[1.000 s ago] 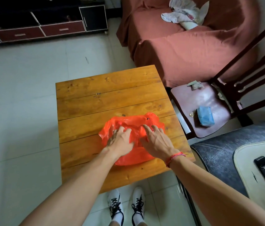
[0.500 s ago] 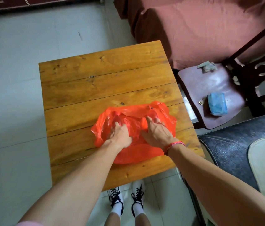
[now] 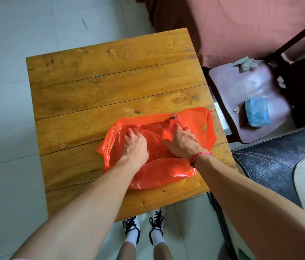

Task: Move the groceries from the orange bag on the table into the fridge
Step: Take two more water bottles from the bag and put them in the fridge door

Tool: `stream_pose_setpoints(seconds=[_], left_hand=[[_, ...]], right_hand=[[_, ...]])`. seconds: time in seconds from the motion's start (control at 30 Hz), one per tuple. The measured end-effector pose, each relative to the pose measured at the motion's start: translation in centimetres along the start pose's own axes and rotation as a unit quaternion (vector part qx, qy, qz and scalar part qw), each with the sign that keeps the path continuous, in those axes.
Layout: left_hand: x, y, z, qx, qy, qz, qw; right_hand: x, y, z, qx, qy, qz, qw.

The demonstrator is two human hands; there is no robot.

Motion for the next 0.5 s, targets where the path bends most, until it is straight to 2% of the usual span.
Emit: stream_pose_setpoints(seconds=[0.13,0.3,0.5], left_hand=[[0.3,-0.6,-0.5,-0.023,-0.027,-0.016,0.999],[1.0,-1.3,-1.6,-0.062,-0.011,-0.010,0.998],[2.7,-0.6,-2.3,-0.139,-0.023,0.047,0.989]], right_hand=[[0.2,0.0,0.5,-0.005,-0.038,0.005,0.999],[1.6,0.4,-0.7,0.047,-0.034,0.015,0.998],[3.4,1.5,-2.4,0.074,0.022,0.011,0.997]])
Point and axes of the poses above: each hand's wrist, its own x-axis towards the middle knuckle, its own z-axis out of the back of the hand, y = z × x, the point moved 3 cm from there along x, towards the middle knuckle, and after that the axes turned 14 degrees about -z, right-handed, at the moved point
